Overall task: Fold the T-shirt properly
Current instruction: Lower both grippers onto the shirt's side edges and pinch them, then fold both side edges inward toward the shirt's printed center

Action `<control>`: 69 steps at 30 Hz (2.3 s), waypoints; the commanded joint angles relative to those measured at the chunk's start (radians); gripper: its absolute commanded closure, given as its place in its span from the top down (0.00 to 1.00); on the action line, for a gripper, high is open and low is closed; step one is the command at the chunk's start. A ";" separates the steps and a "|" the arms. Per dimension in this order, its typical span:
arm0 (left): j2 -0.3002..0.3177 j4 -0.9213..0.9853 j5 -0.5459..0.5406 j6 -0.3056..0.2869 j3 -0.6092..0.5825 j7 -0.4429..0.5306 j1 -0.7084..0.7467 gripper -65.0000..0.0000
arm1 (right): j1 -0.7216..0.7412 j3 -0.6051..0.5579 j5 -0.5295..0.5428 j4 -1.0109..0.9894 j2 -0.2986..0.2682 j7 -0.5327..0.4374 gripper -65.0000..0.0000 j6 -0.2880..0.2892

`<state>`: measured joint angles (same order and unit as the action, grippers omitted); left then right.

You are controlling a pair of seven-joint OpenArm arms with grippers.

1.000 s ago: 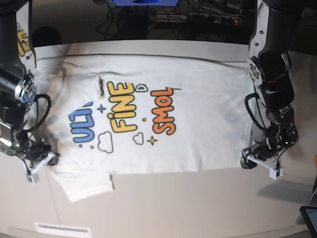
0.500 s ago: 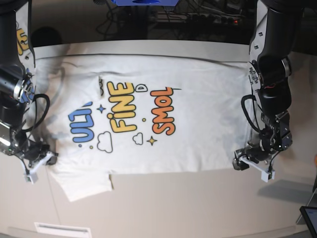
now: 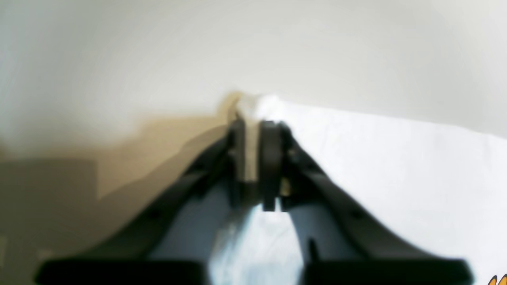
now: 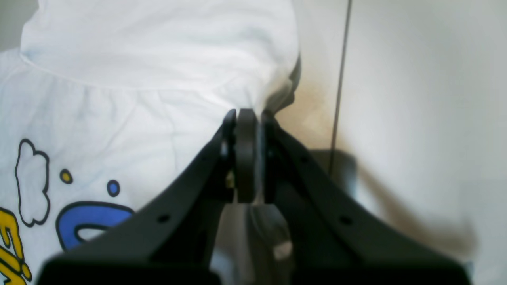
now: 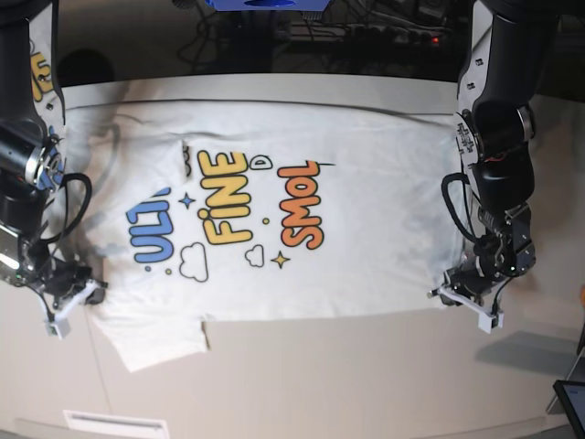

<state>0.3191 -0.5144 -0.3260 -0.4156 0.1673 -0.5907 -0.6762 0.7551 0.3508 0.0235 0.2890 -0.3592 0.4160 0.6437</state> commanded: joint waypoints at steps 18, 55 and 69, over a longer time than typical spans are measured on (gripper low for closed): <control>0.016 -0.043 -0.005 0.001 -0.002 -0.002 -0.015 0.00 | 0.020 0.001 0.016 0.014 -0.008 -0.174 0.00 0.009; -0.004 -0.663 -0.006 -0.013 -0.002 -0.231 0.253 0.00 | -0.115 0.008 0.111 0.210 -0.007 -0.176 0.00 0.054; 0.001 -0.795 -0.006 -0.013 0.001 -0.254 0.330 0.00 | -0.128 0.008 0.112 0.230 -0.008 -0.176 0.00 0.054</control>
<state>0.3042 -1.2892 -0.3233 -0.4274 0.1627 -0.8639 -0.3260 0.5999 0.3531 0.1184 0.5003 -0.3477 0.2661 0.6918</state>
